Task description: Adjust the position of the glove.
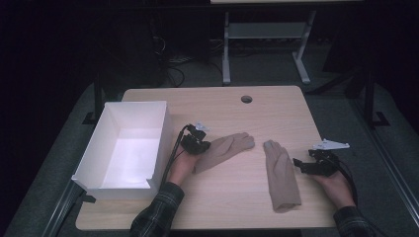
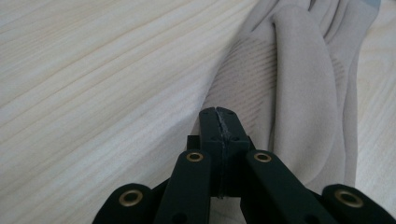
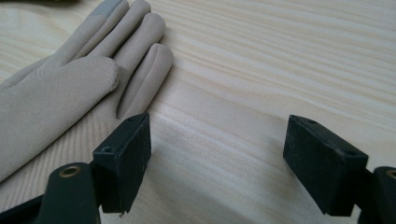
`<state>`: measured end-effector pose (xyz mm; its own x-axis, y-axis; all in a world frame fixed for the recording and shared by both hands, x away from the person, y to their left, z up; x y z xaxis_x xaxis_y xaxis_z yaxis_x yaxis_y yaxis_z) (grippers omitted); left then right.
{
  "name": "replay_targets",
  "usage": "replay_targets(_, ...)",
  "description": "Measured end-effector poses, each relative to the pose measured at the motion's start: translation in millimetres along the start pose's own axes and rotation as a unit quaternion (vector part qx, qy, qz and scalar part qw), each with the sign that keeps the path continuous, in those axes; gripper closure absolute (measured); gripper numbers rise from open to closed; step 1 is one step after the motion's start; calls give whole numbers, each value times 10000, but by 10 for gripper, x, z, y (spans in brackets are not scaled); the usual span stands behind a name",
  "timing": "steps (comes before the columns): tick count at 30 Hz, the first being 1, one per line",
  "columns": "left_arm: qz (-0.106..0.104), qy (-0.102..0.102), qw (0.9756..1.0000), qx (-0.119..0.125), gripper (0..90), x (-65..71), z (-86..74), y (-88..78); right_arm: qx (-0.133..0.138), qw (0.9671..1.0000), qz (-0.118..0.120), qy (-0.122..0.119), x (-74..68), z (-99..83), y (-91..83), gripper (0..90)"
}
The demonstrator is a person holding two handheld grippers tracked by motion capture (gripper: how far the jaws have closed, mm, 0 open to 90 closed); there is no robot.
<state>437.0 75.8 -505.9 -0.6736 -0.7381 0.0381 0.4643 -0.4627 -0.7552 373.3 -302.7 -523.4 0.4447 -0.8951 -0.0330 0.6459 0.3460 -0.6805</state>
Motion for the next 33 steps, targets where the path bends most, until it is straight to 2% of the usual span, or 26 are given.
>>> replay_targets(9, -58, 62, 9999, -145, 897, 79, -20, -26, 0, 10000, 1, -1, 0, 0, 0, 232)
replay_targets(21, -277, 261, 9989, -260, 897, 317, -90, -87, 2, 10000, 24, -29, -3, 0, 0, 230)
replay_targets(33, -627, 618, 9949, -487, 897, 551, -210, -199, 1, 10000, 24, -29, -3, 0, 0, 230)
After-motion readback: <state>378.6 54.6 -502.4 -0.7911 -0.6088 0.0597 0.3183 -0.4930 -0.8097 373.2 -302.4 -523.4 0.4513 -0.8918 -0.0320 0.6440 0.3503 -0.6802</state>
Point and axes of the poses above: each handheld gripper's, and its own axes: y roughly forward along the jaws, z roughly out of its top, x roughly to its right, the point moved 6 cm from there along y, roughly forward along the jaws
